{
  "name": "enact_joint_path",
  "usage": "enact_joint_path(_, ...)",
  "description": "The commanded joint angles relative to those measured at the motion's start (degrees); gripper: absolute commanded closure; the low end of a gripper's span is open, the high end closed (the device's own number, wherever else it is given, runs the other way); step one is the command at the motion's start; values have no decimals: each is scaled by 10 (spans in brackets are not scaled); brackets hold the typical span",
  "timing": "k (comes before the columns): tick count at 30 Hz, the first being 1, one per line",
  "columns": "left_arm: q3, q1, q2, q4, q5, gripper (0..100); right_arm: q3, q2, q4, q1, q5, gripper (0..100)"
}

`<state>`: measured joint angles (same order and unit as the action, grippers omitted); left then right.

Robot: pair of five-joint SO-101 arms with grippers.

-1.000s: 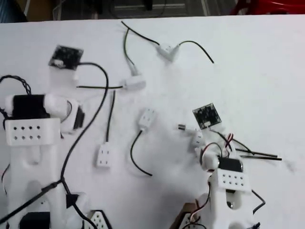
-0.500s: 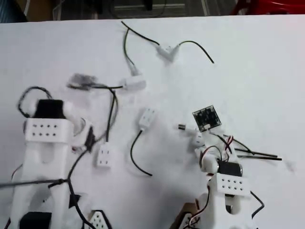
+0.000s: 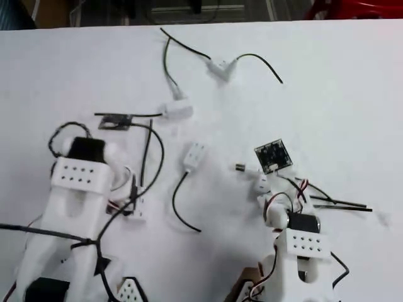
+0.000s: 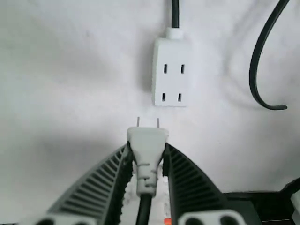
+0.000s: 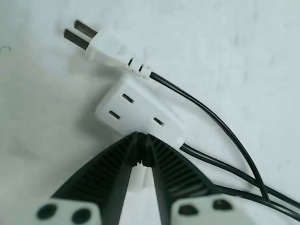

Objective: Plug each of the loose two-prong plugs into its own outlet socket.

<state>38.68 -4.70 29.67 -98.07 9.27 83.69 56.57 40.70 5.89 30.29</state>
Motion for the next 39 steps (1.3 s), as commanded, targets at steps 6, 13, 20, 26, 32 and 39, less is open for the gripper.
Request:
enact_joint_path(6,34,-60,15,53,19,976,0,1,-7,-7,3,979)
enact_joint_path(13,43,-64,15,69,17,976,0,1,-8,-7,3,979)
enact_joint_path(20,84,-65,15,116,17,976,0,1,-8,-7,3,979)
enact_joint_path(26,86,-65,15,117,17,976,0,1,-8,-7,3,979)
enact_joint_path(32,87,-71,15,119,17,976,0,1,-8,-7,3,979)
enact_joint_path(39,87,-119,15,120,19,976,0,1,-8,-7,3,979)
